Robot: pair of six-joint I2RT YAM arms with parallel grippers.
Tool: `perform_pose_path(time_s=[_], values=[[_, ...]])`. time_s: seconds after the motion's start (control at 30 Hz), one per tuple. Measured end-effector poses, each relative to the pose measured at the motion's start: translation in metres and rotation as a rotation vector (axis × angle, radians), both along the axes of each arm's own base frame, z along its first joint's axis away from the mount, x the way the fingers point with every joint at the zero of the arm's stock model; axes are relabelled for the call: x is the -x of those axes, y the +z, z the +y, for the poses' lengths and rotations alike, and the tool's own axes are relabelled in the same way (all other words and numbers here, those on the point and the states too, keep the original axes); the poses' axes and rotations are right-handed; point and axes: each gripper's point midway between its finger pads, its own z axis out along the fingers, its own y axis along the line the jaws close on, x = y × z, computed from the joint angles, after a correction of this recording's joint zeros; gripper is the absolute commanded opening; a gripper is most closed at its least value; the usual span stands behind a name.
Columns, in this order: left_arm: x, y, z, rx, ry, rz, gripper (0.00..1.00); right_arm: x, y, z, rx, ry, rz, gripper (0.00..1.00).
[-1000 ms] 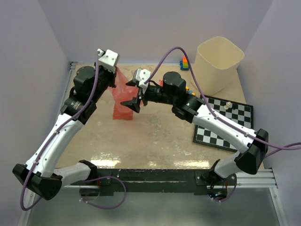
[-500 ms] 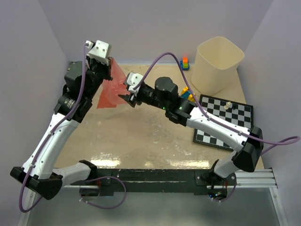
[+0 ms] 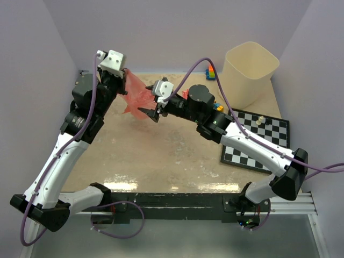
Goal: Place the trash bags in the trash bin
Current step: Unfold the trash bag at the center of the board.
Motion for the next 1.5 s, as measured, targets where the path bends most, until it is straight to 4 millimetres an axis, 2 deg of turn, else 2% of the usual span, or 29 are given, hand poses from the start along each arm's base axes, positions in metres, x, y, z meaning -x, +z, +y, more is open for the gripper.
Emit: perform_pose_path(time_s=[0.1,0.2,0.33,0.43,0.5,0.57,0.7,0.83,0.97,1.07,1.1,1.3,1.4,1.5], values=[[0.0,0.0,0.0,0.0,0.0,0.0,0.0,0.007,0.007,0.011,-0.015,0.046,-0.015,0.77],[-0.001,-0.001,0.0,-0.001,0.0,0.001,0.0,0.011,0.005,0.028,-0.005,0.085,-0.028,0.75],[-0.001,-0.001,0.0,0.0,0.001,0.002,0.0,0.019,-0.008,0.052,0.025,0.12,-0.042,0.62],[-0.001,-0.001,0.0,0.0,0.002,0.002,0.0,0.023,-0.022,0.065,0.05,0.107,-0.029,0.45],[-0.001,-0.001,0.0,0.0,0.003,0.002,0.0,0.022,-0.026,0.069,0.051,0.084,-0.024,0.37],[-0.001,-0.001,0.001,-0.001,0.003,0.002,0.0,0.015,-0.026,0.068,0.044,0.042,-0.021,0.36],[-0.001,-0.001,0.001,0.0,0.004,0.002,0.0,0.001,-0.017,0.062,0.004,-0.032,-0.011,0.43],[-0.001,-0.001,0.002,0.0,0.006,0.002,0.0,-0.002,0.004,0.063,-0.055,-0.04,0.003,0.43],[-0.002,-0.001,0.002,0.0,0.006,0.002,0.0,-0.002,0.021,0.065,-0.114,-0.042,0.027,0.35],[-0.002,-0.001,0.002,0.001,0.007,0.001,0.0,-0.002,0.024,0.066,-0.132,-0.044,0.044,0.06],[-0.002,0.0,0.002,0.001,0.007,0.001,0.0,-0.002,0.023,0.067,-0.133,-0.04,0.049,0.01],[-0.002,0.0,0.004,0.001,0.016,0.0,0.0,-0.001,0.02,0.068,-0.131,-0.032,0.058,0.0],[-0.002,-0.001,0.002,-0.002,0.008,0.002,0.0,-0.005,0.019,0.059,-0.14,-0.045,0.056,0.0],[0.001,-0.004,-0.011,0.0,-0.042,-0.004,0.0,-0.004,0.015,0.045,-0.14,-0.017,0.088,0.0]])
